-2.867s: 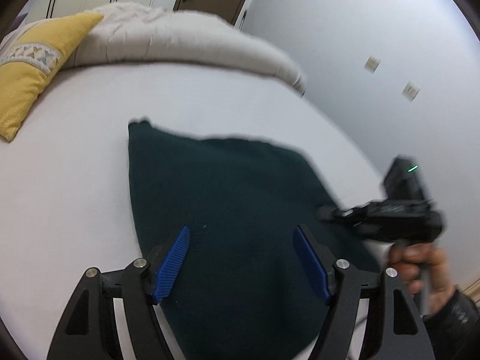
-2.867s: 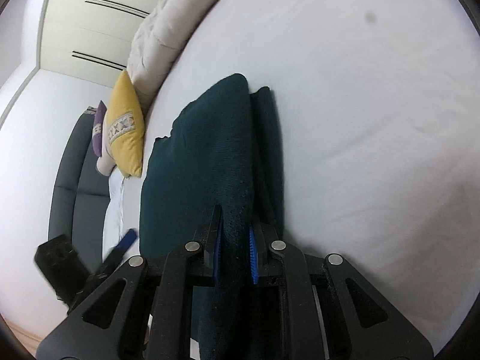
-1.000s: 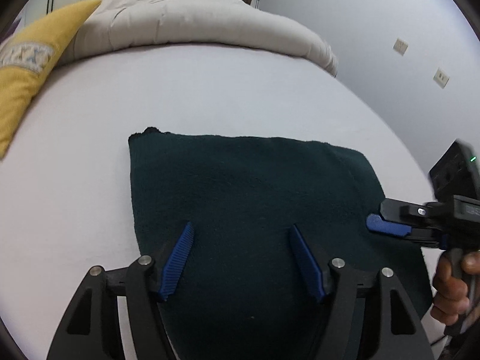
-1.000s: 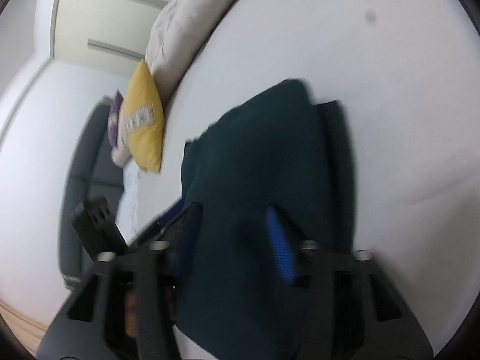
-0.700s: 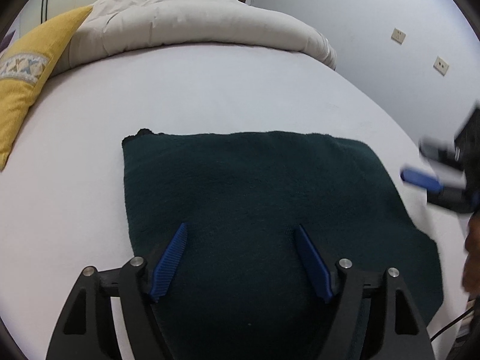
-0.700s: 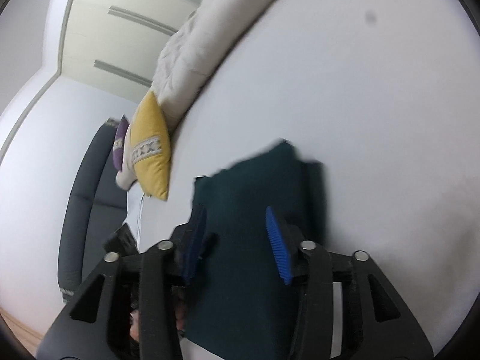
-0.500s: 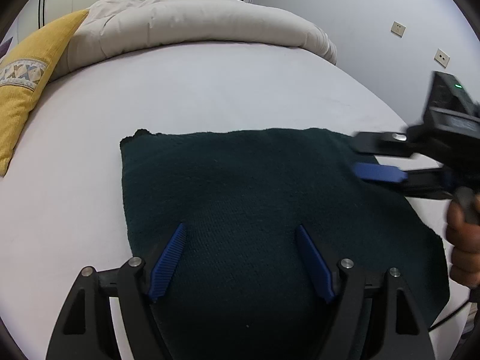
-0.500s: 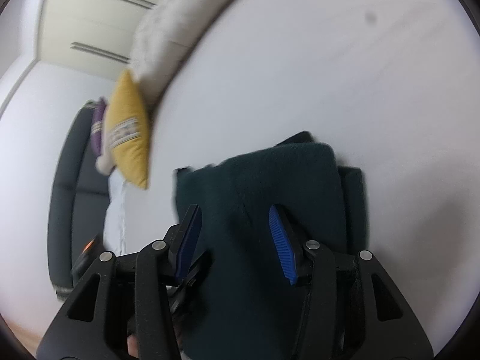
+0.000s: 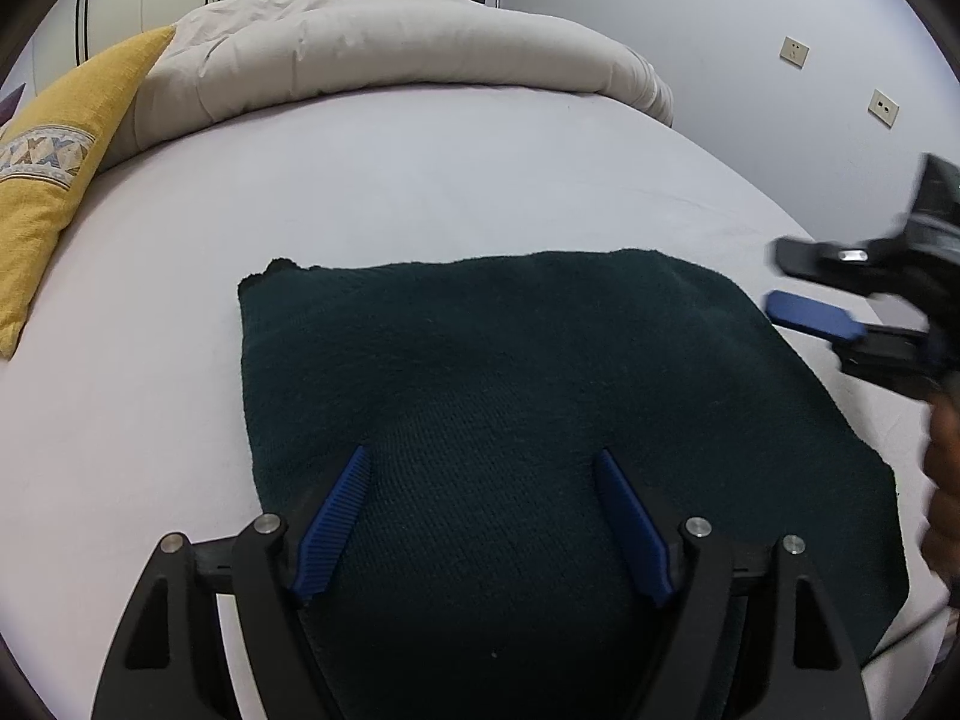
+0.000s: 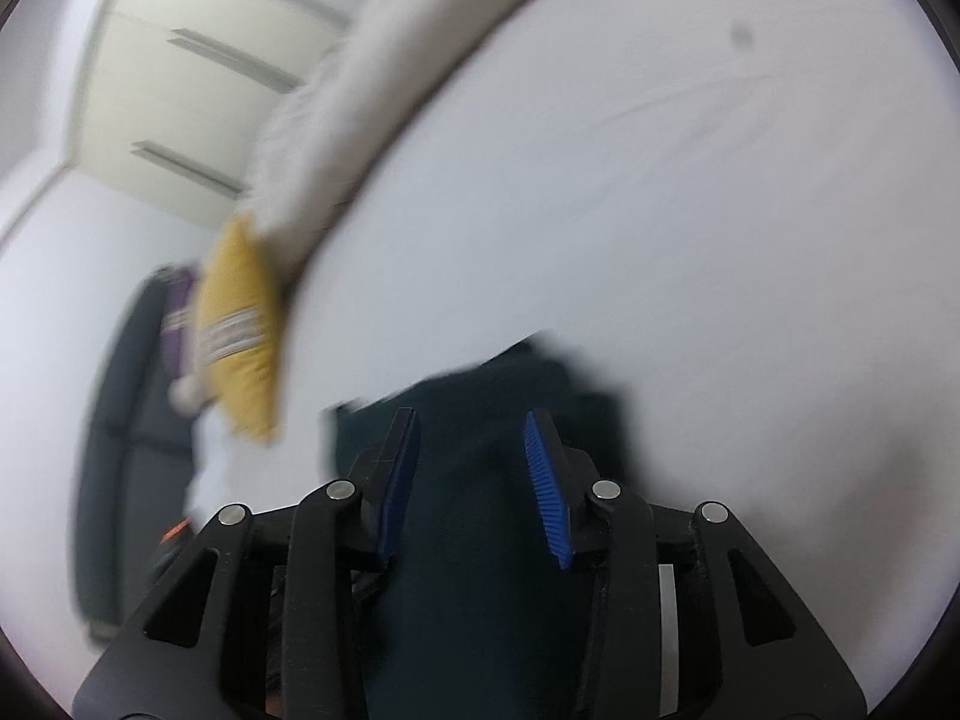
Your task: Fold small clothes
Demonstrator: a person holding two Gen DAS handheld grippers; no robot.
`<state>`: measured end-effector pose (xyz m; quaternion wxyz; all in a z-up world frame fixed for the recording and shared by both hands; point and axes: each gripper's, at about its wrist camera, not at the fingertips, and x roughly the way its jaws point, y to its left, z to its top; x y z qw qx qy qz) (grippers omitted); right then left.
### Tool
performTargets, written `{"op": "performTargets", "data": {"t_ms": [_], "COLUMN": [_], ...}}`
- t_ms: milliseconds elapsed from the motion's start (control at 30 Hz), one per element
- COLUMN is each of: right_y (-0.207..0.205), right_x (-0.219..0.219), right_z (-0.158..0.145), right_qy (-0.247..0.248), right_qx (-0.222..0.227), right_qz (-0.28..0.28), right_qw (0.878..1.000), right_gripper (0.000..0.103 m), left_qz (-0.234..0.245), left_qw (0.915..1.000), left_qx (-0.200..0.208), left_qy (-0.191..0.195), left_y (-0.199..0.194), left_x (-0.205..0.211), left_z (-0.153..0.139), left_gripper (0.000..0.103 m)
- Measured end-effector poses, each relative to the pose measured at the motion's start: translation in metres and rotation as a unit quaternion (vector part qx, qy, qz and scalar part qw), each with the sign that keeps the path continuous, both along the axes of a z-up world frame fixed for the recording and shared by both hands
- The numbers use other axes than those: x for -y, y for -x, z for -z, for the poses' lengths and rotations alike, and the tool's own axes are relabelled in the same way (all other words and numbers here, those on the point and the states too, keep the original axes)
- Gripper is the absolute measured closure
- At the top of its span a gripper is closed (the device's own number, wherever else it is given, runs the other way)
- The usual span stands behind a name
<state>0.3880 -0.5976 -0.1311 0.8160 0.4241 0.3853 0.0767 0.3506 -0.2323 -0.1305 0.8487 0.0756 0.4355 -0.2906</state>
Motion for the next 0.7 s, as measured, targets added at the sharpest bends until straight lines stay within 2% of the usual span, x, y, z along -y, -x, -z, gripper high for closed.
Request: {"op": "performTargets", "data": {"t_ms": [100,167,200,367,533,567,600,633,700], "right_y": [0.012,0.018,0.024,0.073,0.124,0.134,0.138,0.144,0.154], "right_x": [-0.023,-0.029,-0.03,-0.008,-0.002,0.001,0.003,0.006,0.015], "right_z": [-0.003,0.011,0.019,0.034,0.034,0.03,0.029,0.029,0.027], "right_qy": [0.0,-0.005,-0.002,-0.04,-0.011,0.008,0.037,0.058,0.046], "right_qx": [0.011,-0.008,-0.014,0.034,0.043,0.033,0.007,-0.015,-0.004], "right_qz": [-0.048,-0.068,-0.069,-0.047,-0.052,-0.046,-0.034,-0.021,-0.012], "right_qw": [0.999,0.998,0.997,0.998,0.998,0.998,0.999,0.998,0.999], "right_gripper": [0.063,0.061,0.061,0.062,0.064,0.058,0.046,0.046,0.046], "left_qz": [0.0,-0.001,0.0,0.0,-0.001,-0.003,-0.004,-0.004,-0.005], "left_qw": [1.0,1.0,0.9999,0.9997,0.9995,0.9994,0.9993,0.9993,0.9992], "left_qx": [0.004,0.007,0.01,0.022,0.03,0.031,0.033,0.035,0.037], "left_qy": [-0.001,-0.003,-0.006,-0.011,-0.013,-0.014,-0.014,-0.014,-0.013], "left_y": [0.001,0.0,0.001,0.0,0.003,0.004,0.005,0.005,0.006], "left_x": [-0.002,-0.003,-0.003,-0.004,-0.002,-0.003,-0.003,-0.002,-0.002], "left_z": [0.003,0.005,0.007,0.011,0.01,0.01,0.01,0.011,0.011], "left_gripper": [0.023,0.023,0.023,0.022,0.022,0.022,0.022,0.022,0.022]}}
